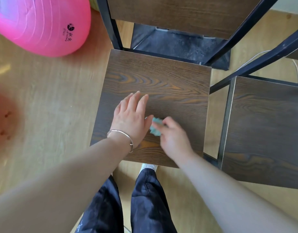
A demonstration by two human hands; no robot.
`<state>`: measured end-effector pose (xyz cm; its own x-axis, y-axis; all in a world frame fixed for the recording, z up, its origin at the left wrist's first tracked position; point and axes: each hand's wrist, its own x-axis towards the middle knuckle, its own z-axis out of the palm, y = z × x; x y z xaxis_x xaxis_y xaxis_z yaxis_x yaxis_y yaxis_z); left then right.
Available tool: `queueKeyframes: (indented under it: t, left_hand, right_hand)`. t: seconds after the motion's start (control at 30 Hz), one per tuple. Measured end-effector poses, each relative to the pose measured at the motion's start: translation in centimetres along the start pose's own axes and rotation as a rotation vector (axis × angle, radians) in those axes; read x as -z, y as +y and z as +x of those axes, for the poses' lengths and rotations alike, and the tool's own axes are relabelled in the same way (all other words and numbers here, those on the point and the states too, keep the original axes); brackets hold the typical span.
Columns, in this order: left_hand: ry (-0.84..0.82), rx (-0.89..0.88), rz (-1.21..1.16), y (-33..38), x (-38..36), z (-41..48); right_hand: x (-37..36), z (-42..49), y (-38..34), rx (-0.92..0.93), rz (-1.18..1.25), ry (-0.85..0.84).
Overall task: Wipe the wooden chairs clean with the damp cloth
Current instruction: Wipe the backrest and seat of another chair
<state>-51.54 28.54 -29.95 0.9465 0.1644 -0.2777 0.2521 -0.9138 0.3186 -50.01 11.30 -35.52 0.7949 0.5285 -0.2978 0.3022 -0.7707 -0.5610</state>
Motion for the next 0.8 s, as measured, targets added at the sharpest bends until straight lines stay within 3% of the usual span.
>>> queueKeyframes:
  t: [0.13, 0.33, 0.47, 0.6, 0.7, 0.8]
  left_hand:
    - [0.004, 0.023, -0.016, 0.1, -0.3, 0.7]
    - [-0.016, 0.034, 0.013, -1.9, -0.5, 0.8]
    - [-0.017, 0.034, 0.017, -2.2, -0.4, 0.7]
    - [-0.030, 0.031, 0.014, -1.9, -0.3, 0.9]
    - [-0.030, 0.014, 0.011, -1.7, -0.3, 1.2]
    - [-0.032, 0.011, 0.025, -1.7, -0.2, 1.3]
  right_hand:
    - [5.4, 3.7, 4.6, -0.200, -0.024, 0.302]
    - [8.1, 7.7, 7.0, -0.428, -0.076, 0.310]
    - [4.8, 3.9, 5.0, -0.269, -0.033, 0.270]
    - [0.6, -2.3, 2.8, -0.081, -0.142, 0.056]
    - [-1.4, -6.2, 1.8, 0.053, -0.171, -0.010]
    - [-1.7, -7.2, 1.6, 0.082, -0.144, -0.058]
